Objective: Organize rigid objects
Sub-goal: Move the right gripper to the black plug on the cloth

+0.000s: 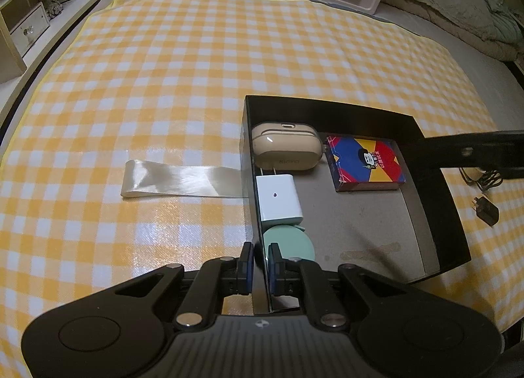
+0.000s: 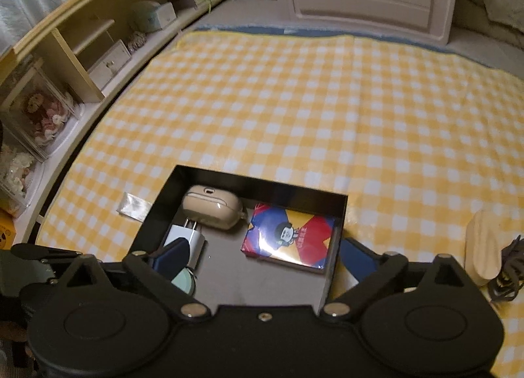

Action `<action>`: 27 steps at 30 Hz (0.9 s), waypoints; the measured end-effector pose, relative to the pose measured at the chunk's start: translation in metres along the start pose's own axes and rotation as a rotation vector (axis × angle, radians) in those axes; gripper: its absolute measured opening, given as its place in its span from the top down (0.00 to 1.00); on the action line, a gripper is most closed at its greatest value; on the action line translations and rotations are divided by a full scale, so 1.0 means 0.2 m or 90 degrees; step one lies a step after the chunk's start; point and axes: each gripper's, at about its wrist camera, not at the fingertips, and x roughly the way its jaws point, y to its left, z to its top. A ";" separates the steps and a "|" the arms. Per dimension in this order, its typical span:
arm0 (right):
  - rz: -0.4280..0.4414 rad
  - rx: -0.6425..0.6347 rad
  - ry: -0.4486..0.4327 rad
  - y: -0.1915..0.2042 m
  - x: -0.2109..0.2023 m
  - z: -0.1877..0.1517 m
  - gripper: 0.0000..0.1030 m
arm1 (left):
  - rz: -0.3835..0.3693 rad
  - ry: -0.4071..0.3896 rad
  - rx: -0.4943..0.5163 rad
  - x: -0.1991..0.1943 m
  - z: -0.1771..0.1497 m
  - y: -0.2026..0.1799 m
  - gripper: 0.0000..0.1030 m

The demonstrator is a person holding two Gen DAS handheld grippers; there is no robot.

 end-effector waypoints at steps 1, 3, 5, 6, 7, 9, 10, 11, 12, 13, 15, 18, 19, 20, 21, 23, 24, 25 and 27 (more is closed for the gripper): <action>0.000 -0.004 -0.007 0.00 -0.02 0.00 0.00 | 0.001 0.000 0.001 0.00 0.00 0.00 0.91; 0.001 -0.015 -0.019 -0.01 -0.05 -0.01 0.00 | 0.004 -0.001 0.003 0.00 0.00 0.00 0.91; -0.001 -0.022 -0.025 -0.01 -0.07 -0.03 0.00 | 0.005 -0.002 0.005 0.00 0.01 0.00 0.91; -0.002 -0.024 -0.028 -0.01 -0.07 -0.03 0.00 | 0.005 -0.002 0.005 0.00 0.01 0.00 0.91; -0.001 -0.025 -0.033 -0.02 -0.09 -0.04 0.00 | 0.006 -0.002 0.006 0.00 0.01 0.00 0.91; -0.001 -0.023 -0.043 -0.02 -0.10 -0.04 0.00 | 0.007 -0.002 0.007 0.00 0.01 -0.01 0.92; -0.001 -0.022 -0.047 -0.03 -0.11 -0.05 0.00 | 0.007 -0.003 0.007 0.00 0.01 -0.01 0.92; -0.001 -0.021 -0.052 -0.04 -0.13 -0.05 0.00 | 0.007 -0.003 0.008 0.01 0.01 -0.01 0.92; -0.002 -0.020 -0.057 -0.05 -0.14 -0.05 0.00 | 0.007 -0.003 0.009 0.01 0.01 -0.01 0.92; -0.004 -0.019 -0.063 -0.06 -0.15 -0.05 0.00 | 0.007 -0.003 0.009 0.01 0.01 -0.01 0.92; -0.010 -0.014 -0.077 -0.10 -0.17 -0.05 0.00 | 0.007 -0.004 0.009 0.01 0.01 -0.01 0.92; -0.030 0.001 -0.099 -0.18 -0.21 -0.06 0.00 | 0.007 -0.004 0.011 0.01 0.01 -0.01 0.92; -0.039 0.004 -0.108 -0.21 -0.23 -0.06 0.00 | 0.007 -0.004 0.011 0.01 0.01 -0.01 0.92; -0.048 0.008 -0.119 -0.24 -0.25 -0.07 0.00 | 0.007 -0.004 0.011 0.01 0.01 -0.01 0.92; -0.055 0.013 -0.128 -0.28 -0.26 -0.08 0.00 | 0.007 -0.004 0.011 0.01 0.01 -0.01 0.92; -0.076 0.024 -0.140 -0.36 -0.28 -0.10 0.00 | 0.007 -0.005 0.013 0.01 0.01 -0.01 0.92; -0.090 0.026 -0.132 -0.39 -0.29 -0.10 0.00 | 0.008 -0.005 0.015 0.01 0.01 -0.01 0.92; -0.112 0.032 -0.116 -0.43 -0.29 -0.11 0.00 | 0.009 -0.006 0.019 0.01 0.00 -0.01 0.92; -0.141 0.056 -0.093 -0.52 -0.29 -0.13 0.00 | 0.011 -0.008 0.027 0.02 0.00 -0.02 0.92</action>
